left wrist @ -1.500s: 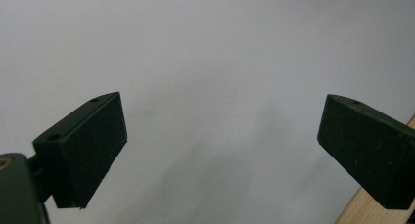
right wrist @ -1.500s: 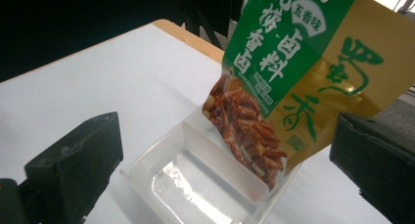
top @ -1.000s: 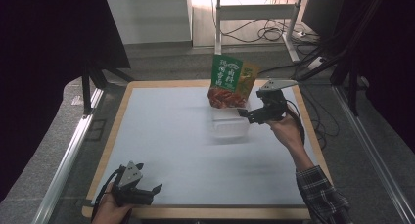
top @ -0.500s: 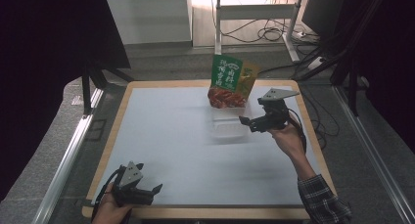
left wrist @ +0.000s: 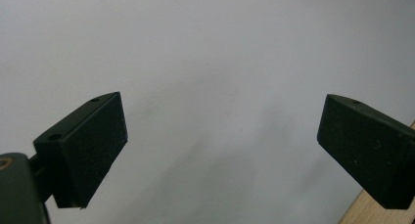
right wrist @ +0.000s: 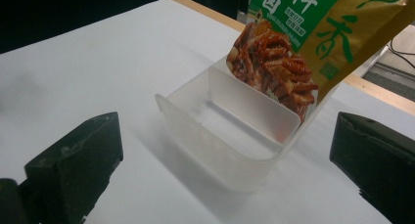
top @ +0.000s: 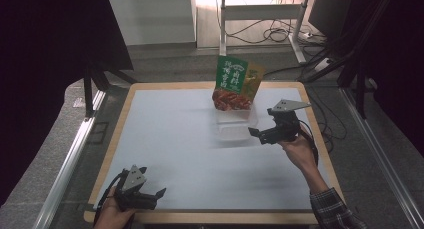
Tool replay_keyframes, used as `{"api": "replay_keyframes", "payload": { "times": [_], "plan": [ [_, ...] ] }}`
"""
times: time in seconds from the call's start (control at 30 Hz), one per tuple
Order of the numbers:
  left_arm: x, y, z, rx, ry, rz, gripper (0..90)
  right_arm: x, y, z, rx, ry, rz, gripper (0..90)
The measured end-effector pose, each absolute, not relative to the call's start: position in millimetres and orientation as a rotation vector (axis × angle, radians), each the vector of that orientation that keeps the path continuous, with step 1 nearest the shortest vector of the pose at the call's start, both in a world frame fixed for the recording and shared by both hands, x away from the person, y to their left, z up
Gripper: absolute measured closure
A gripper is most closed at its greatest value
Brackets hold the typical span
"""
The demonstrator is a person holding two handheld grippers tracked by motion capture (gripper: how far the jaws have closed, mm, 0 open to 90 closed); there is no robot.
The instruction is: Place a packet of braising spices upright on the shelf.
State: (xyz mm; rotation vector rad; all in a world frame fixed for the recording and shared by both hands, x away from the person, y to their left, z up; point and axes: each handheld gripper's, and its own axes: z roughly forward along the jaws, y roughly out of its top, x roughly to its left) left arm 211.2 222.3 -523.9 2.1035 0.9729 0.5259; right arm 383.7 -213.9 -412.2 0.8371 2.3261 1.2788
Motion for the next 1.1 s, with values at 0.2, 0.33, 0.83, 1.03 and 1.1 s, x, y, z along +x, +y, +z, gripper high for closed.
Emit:
{"api": "replay_keyframes", "payload": {
  "times": [0.2, 0.33, 0.83, 1.03, 1.1],
  "plan": [
    [211.2, 222.4, -523.9, 2.104, 0.974, 0.526, 4.3, 375.2, -215.3, -414.3, 0.832, 2.334, 1.281, 0.0],
    [211.1, 222.5, -523.9, 2.103, 0.973, 0.526, 4.3, 365.9, -215.6, -419.1, 0.822, 2.350, 1.272, 0.0],
    [210.8, 221.9, -524.0, 2.108, 0.969, 0.529, 4.3, 339.2, -221.7, -430.7, 0.757, 2.373, 1.267, 0.0],
    [211.3, 222.1, -524.0, 2.111, 0.968, 0.525, 4.4, 328.4, -227.3, -435.0, 0.722, 2.385, 1.256, 0.0],
    [211.2, 222.0, -524.1, 2.112, 0.968, 0.526, 4.4, 325.3, -229.3, -436.3, 0.725, 2.388, 1.255, 0.0]
  ]
}}
